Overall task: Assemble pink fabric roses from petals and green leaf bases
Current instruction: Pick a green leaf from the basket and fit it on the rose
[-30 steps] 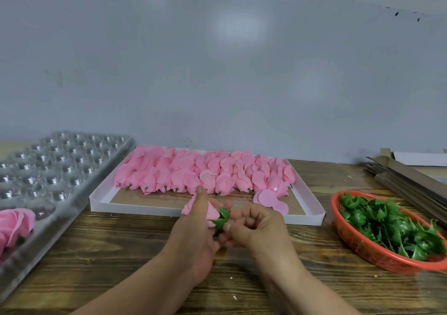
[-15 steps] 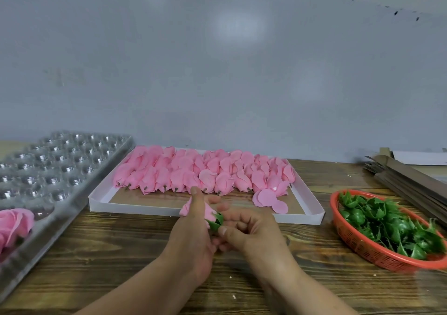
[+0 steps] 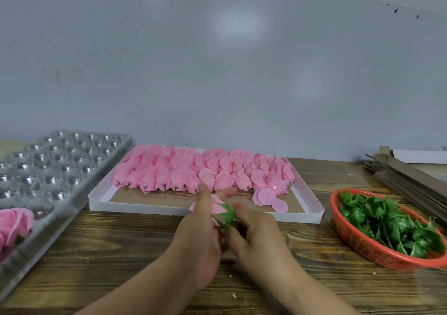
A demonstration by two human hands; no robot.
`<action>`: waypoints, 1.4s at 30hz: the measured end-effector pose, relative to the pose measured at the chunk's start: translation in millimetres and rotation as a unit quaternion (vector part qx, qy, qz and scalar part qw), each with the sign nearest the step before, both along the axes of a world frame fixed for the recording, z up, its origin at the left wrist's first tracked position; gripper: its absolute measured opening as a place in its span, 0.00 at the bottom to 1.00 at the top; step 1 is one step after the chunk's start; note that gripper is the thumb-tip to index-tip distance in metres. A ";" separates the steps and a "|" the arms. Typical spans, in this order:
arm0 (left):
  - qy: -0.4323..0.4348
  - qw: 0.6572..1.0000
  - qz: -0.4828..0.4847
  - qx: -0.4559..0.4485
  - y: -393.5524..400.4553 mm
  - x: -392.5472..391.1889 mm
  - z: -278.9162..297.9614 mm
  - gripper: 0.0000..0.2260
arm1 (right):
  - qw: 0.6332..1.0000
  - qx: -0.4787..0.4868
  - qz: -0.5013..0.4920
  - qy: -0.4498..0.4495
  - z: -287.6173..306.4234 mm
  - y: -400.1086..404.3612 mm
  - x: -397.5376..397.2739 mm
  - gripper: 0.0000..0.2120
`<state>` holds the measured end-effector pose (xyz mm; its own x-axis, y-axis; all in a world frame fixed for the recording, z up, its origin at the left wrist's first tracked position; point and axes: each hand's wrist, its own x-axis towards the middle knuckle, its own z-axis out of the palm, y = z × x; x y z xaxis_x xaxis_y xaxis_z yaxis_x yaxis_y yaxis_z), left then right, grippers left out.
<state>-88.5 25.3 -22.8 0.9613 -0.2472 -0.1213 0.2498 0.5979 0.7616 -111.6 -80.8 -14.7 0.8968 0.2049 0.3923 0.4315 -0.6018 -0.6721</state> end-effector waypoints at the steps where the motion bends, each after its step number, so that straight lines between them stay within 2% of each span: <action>1: 0.009 1.000 0.003 -0.006 1.5 0.9 0.8 0.27 | 1.000 -0.011 0.000 0.000 2.7 -1.1 -0.1 0.06; 4: 0.029 1.000 0.005 -0.007 6.1 1.7 2.2 0.29 | 0.999 0.028 -0.017 0.014 5.6 -5.4 0.7 0.03; 9: 0.033 0.999 0.023 -0.001 6.0 0.9 3.9 0.27 | 0.996 0.089 0.001 0.025 6.0 -7.6 2.1 0.11; 15: 0.039 0.999 -0.028 0.013 5.0 -4.1 5.1 0.25 | 0.998 0.057 0.012 0.005 4.0 -9.6 3.5 0.10; 18: 0.031 0.998 -0.050 -0.001 7.6 -3.9 5.8 0.26 | 0.997 0.079 0.009 -0.016 2.6 -6.2 0.9 0.09; 25: 0.025 0.996 -0.076 -0.037 8.2 -2.5 3.3 0.28 | 0.992 0.117 -0.011 -0.046 0.1 -3.3 0.6 0.14; 27: 0.029 0.995 -0.082 -0.049 9.1 -1.7 1.9 0.28 | 0.993 0.080 -0.006 -0.082 -0.7 -6.3 1.2 0.12; 30: 0.054 0.994 -0.086 -0.051 11.2 -1.9 0.2 0.27 | 0.988 -0.026 -0.009 -0.150 -2.1 -6.9 -0.4 0.12; 34: 0.071 0.992 -0.087 -0.051 10.9 -0.6 0.2 0.26 | 0.958 -0.098 -0.022 -0.268 -4.6 -3.3 -1.2 0.14; 37: 0.081 0.990 -0.096 -0.070 10.9 1.3 -1.7 0.27 | 0.932 -0.160 -0.026 -0.324 -7.5 -4.8 0.7 0.14; 39: 0.072 0.986 -0.134 -0.063 10.9 1.0 -2.8 0.30 | 0.933 -0.172 -0.030 -0.316 -8.9 -4.6 0.5 0.12; 40: 0.061 0.985 -0.156 -0.050 10.8 0.6 -2.8 0.31 | 0.944 -0.151 -0.033 -0.291 -8.5 -3.6 -0.2 0.10; 42: 0.024 0.982 -0.185 -0.030 10.4 -0.5 -1.5 0.35 | 0.977 -0.039 -0.047 -0.204 -5.3 -1.1 -1.5 0.06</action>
